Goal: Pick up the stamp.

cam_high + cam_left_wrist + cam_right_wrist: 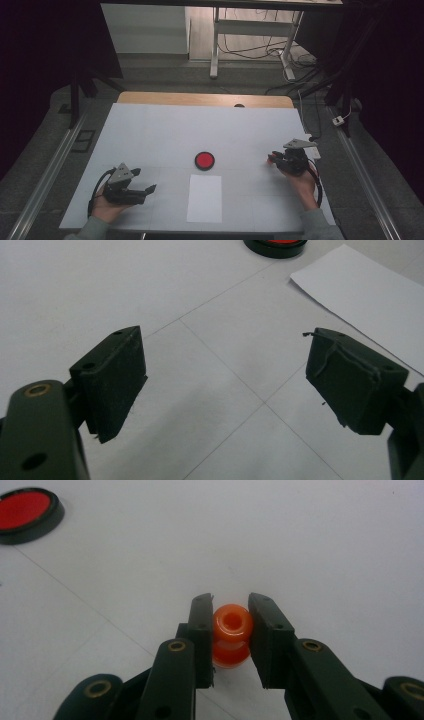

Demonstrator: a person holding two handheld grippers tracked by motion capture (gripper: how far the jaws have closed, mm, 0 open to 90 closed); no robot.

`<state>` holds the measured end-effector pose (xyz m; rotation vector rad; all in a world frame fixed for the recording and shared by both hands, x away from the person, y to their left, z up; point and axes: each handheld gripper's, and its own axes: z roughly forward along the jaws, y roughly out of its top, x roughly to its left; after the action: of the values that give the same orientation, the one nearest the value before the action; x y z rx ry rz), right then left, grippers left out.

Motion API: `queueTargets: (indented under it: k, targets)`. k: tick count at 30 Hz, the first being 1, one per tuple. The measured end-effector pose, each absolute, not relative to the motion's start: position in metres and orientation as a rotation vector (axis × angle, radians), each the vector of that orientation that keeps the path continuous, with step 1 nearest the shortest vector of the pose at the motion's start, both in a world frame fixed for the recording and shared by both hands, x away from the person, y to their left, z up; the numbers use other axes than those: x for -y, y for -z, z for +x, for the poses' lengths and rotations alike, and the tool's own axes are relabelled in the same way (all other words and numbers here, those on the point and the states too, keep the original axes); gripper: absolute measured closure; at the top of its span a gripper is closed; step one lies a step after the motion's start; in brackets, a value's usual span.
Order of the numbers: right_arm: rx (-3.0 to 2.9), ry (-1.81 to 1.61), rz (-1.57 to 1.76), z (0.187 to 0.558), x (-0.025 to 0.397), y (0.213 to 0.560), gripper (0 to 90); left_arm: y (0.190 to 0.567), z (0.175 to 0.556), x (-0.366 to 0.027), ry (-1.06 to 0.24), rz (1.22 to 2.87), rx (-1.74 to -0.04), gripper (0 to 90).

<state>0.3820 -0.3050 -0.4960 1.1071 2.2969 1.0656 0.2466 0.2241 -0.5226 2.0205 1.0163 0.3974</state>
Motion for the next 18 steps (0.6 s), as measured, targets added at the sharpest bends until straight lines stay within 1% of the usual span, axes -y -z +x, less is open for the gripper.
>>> queueTargets:
  k: [18]
  targets:
    - [-2.237, -1.222, 1.109, 0.3777, 0.3058, 0.4857, 71.7, 0.5235, 0.2471, -0.2238, -0.399, 2.03, -1.017, 16.6]
